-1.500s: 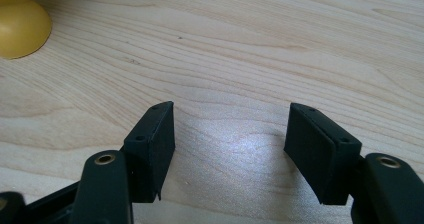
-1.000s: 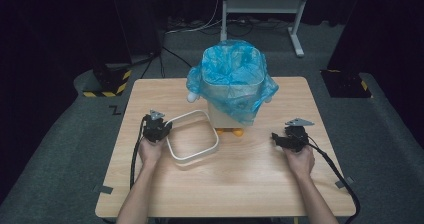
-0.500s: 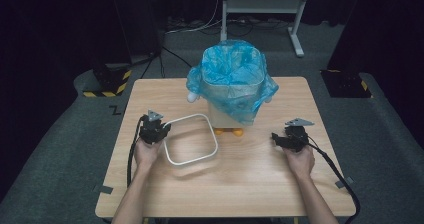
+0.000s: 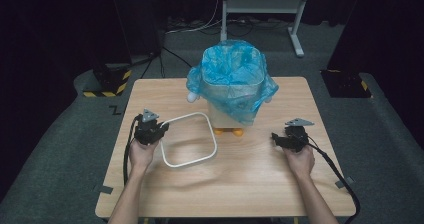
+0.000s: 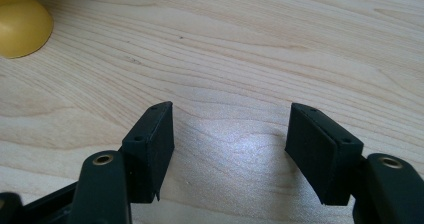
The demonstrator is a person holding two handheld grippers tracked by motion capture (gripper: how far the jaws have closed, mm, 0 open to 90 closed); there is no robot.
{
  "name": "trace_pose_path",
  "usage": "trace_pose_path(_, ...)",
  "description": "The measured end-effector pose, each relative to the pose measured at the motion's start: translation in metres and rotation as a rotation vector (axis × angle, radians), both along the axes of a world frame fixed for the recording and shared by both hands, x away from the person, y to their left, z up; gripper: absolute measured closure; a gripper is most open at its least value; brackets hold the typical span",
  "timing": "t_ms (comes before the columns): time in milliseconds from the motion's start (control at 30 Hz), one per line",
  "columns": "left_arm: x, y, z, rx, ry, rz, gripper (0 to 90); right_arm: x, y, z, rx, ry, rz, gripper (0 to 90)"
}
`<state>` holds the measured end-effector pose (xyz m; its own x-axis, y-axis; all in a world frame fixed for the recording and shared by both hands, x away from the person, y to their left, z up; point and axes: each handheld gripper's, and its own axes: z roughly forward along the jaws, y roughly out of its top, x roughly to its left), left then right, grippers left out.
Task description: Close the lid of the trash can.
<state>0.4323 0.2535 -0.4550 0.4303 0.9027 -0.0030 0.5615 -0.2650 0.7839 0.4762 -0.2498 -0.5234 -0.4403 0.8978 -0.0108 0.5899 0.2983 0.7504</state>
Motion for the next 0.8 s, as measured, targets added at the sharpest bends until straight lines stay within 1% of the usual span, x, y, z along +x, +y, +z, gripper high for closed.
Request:
trace_pose_path(33,-0.001,0.001,0.002,0.002,-0.005,-0.002,80.3,0.000,0.000,0.000,0.000,0.000,0.000,35.6)
trace_pose_path(133,-0.003,0.002,0.006,-0.027,-0.008,-0.004,80.3,0.000,0.000,0.000,0.000,0.000,0.000,35.5)
trace_pose_path(200,-0.004,0.004,0.009,-0.035,-0.009,-0.004,80.3,0.000,0.000,0.000,0.002,0.002,0.000,35.2)
trace_pose_path(367,-0.010,0.007,0.021,-0.032,-0.018,-0.014,80.3,0.000,0.000,0.000,0.002,0.002,0.001,35.1)
trace_pose_path(433,-0.012,0.009,0.027,-0.040,-0.031,-0.019,80.3,0.000,0.000,0.000,0.002,0.002,0.001,35.1)
trace_pose_path(467,-0.014,0.009,0.031,-0.036,-0.038,-0.022,80.3,0.000,0.000,0.000,0.002,0.002,0.001,35.1)
trace_pose_path(633,-0.017,0.013,0.046,-0.041,-0.055,-0.029,80.3,0.000,0.000,0.000,0.002,0.002,0.001,35.2)
trace_pose_path(667,-0.017,0.014,0.049,-0.034,-0.055,-0.032,80.3,0.000,0.000,0.000,0.002,0.002,0.001,35.1)
trace_pose_path(700,-0.018,0.013,0.050,-0.038,-0.059,-0.030,80.3,0.000,0.000,0.000,0.002,0.002,0.001,35.1)
trace_pose_path(800,-0.019,0.012,0.055,-0.029,-0.063,-0.038,80.3,0.000,0.000,0.000,0.002,0.002,0.001,35.1)
